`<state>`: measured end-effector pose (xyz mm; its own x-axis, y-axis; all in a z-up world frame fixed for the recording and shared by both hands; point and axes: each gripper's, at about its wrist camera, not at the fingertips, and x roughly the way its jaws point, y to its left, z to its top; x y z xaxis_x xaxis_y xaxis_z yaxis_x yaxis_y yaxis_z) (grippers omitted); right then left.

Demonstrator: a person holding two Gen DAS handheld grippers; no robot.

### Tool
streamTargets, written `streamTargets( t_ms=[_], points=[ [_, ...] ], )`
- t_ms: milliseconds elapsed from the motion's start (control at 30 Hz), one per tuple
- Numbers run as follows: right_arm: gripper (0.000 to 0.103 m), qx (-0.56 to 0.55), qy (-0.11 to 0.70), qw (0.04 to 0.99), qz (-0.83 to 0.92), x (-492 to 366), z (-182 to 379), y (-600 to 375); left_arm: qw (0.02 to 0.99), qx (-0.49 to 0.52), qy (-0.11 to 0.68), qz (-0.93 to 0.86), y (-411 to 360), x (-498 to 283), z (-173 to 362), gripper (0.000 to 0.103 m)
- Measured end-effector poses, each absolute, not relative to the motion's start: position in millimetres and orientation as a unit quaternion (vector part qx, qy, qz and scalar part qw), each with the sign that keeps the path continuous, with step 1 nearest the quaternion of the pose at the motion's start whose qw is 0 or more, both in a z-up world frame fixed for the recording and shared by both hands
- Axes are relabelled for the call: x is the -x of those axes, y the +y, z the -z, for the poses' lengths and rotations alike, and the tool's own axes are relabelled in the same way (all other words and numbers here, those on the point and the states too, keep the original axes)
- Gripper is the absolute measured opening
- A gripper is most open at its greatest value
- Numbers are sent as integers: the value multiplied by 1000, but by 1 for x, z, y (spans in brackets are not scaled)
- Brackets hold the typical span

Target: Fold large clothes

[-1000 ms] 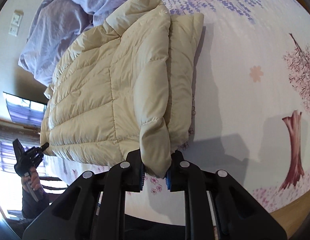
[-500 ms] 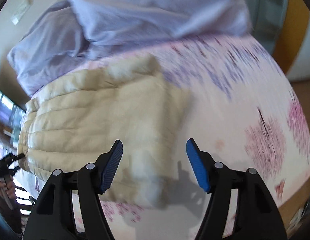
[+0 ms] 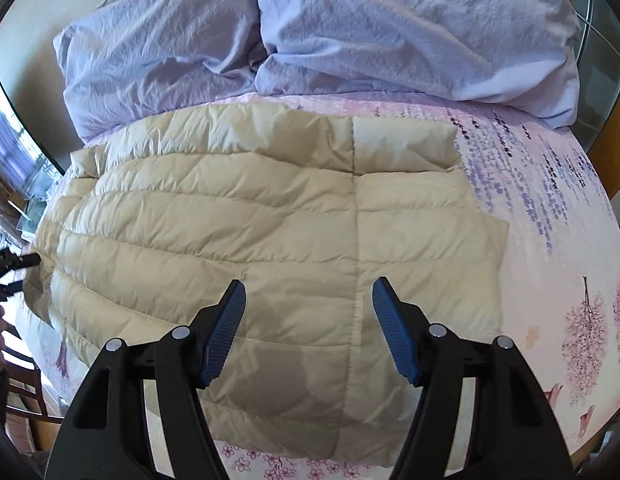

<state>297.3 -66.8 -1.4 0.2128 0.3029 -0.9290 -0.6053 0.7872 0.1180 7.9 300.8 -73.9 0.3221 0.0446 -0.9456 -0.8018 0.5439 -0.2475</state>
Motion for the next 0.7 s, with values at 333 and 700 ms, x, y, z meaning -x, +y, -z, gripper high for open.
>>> streamTargets(
  t_ms=[333, 700],
  points=[
    [69, 186, 570, 751, -276, -283, 43, -47, 717, 375, 513, -288, 328, -31, 75, 101],
    [72, 176, 580, 746, -275, -287, 49, -47, 702, 368, 541, -282, 328, -49, 102, 101]
  ],
)
